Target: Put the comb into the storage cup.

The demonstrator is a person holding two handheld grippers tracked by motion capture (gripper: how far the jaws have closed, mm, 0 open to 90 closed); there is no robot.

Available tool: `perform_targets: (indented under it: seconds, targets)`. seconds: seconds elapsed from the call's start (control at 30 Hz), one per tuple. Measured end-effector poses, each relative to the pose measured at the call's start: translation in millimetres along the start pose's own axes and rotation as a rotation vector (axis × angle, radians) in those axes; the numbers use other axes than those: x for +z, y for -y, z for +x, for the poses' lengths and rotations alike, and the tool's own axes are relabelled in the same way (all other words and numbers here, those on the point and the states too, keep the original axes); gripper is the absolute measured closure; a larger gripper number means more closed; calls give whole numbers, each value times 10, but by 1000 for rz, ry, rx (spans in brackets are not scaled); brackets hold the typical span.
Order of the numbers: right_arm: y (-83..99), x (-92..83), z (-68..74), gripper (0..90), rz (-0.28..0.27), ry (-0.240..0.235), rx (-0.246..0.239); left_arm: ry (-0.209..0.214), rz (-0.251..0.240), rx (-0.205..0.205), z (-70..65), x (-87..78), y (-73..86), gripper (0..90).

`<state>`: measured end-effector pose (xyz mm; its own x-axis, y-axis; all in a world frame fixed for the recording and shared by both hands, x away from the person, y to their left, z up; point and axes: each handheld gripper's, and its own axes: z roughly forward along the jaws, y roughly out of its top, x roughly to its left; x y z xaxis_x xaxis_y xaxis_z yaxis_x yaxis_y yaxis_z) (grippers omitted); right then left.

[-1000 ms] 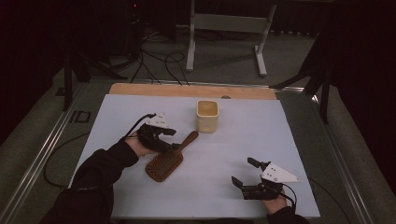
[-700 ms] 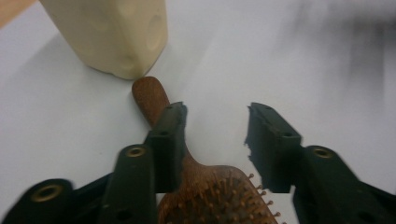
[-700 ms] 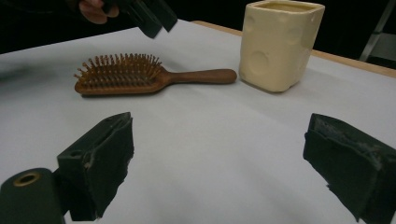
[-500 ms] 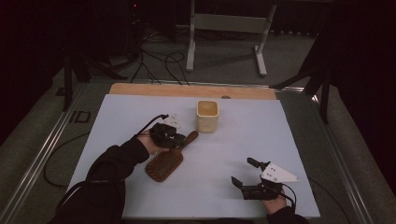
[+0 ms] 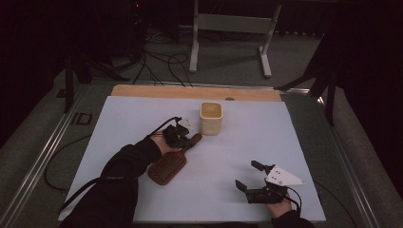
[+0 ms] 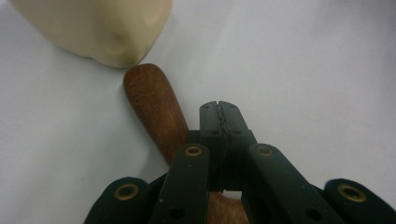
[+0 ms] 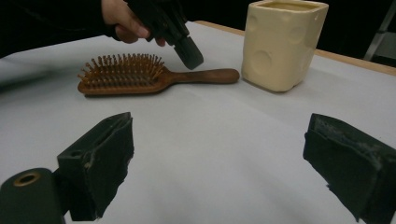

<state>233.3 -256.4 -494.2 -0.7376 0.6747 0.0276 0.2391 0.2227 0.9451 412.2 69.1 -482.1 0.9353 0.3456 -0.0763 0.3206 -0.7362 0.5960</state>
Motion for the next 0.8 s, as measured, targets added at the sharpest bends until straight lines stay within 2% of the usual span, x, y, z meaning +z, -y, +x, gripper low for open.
perform_targets:
  seconds: [0.13,0.37,0.6,0.8]
  targets:
    - [2,3,-2,85,0,-1,0,7,30,14,8,79,-25,900]
    - [1,-1,-2,85,-2,-4,1,0,73,13,70,189,-32,900]
    - [0,-13,-5,85,-6,-5,5,-26,94,5,127,165,17,900]
    - [-2,-9,-4,85,-8,-7,2,-48,119,-19,205,102,133,900]
